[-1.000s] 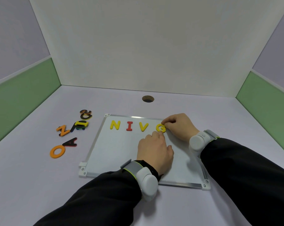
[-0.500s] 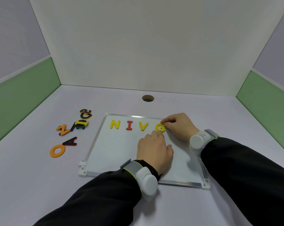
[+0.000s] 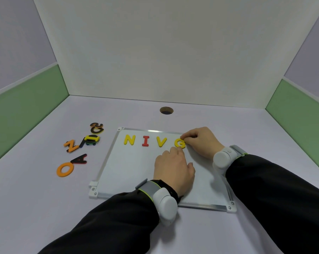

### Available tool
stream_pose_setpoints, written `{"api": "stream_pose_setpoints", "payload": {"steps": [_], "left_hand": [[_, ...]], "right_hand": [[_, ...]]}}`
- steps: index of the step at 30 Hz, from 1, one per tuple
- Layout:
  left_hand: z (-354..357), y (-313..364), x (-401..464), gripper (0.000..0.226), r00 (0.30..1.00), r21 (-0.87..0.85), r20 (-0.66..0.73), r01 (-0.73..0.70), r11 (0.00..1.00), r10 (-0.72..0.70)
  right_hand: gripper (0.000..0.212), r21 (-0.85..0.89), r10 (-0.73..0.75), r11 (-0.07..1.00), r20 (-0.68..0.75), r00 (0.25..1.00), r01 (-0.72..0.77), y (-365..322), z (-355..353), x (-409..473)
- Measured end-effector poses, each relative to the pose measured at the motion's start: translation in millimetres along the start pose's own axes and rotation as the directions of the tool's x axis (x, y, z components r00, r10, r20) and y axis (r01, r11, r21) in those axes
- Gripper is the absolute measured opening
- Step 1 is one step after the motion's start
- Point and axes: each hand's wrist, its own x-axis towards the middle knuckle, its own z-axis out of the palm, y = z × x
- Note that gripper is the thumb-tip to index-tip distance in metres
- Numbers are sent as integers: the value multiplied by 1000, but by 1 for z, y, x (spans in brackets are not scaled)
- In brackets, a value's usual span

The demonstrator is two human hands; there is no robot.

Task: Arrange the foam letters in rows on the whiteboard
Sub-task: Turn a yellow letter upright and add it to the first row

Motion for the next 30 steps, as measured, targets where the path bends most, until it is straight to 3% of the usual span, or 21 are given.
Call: {"api": "stream_pose_setpoints", "payload": {"steps": [22, 30], "left_hand": [[2, -1, 1, 51, 1000, 4, -25, -16, 1000, 16], [-3, -3, 1, 43, 1000, -47, -10, -22, 999, 22]], "right_hand": [[20, -14, -1, 1000, 6, 1000, 1, 1, 0, 1], [22, 119, 54, 992, -67, 996, -46, 0, -3, -1]]}}
